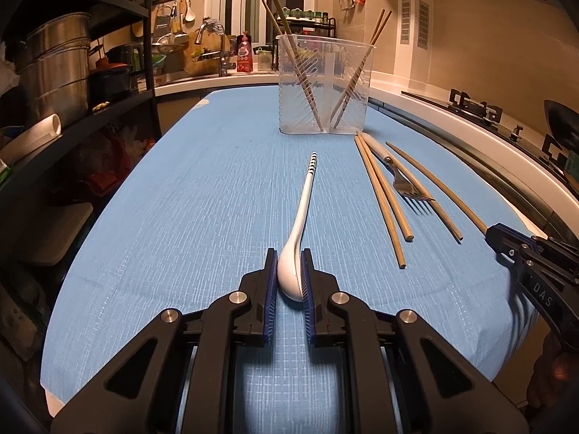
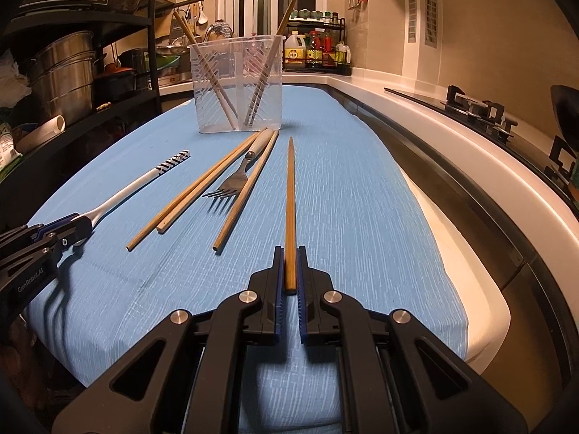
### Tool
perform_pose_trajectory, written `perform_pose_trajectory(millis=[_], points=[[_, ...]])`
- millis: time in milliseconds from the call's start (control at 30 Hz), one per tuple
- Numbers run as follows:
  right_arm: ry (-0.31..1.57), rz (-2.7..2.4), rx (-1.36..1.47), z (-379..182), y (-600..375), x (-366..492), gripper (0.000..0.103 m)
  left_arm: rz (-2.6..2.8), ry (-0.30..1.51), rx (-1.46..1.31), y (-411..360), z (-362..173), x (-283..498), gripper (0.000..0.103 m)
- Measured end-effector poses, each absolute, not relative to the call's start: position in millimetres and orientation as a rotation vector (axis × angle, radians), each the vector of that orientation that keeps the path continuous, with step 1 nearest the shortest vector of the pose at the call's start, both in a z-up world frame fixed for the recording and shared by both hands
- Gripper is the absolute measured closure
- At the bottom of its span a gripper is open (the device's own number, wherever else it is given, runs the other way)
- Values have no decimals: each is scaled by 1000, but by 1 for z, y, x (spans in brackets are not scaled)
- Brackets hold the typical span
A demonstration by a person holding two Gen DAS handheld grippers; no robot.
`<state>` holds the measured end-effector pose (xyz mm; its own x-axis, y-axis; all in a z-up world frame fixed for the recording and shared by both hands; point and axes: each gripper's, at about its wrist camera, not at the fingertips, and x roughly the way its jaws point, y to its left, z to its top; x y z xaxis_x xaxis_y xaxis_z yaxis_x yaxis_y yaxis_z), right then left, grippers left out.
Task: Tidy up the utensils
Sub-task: 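Lift the spoon with the left gripper while the right gripper carries the chopstick over the container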
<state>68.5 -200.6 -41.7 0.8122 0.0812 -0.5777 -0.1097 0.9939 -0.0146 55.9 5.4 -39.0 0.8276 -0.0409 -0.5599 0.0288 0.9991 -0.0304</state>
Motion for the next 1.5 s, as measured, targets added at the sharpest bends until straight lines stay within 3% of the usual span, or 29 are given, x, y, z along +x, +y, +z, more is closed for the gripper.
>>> perform_pose_trajectory(millis=[433,1100,1500], points=[[551,87,-41,2,-213,57,96,-41,569,-22,19,-15,50,92],[328,123,-81,111,-211,54,97,-53,375,-14,42,79,58,91],[459,145,-65,155,-210,107,97,-73,478,-6,38,132,109,91]])
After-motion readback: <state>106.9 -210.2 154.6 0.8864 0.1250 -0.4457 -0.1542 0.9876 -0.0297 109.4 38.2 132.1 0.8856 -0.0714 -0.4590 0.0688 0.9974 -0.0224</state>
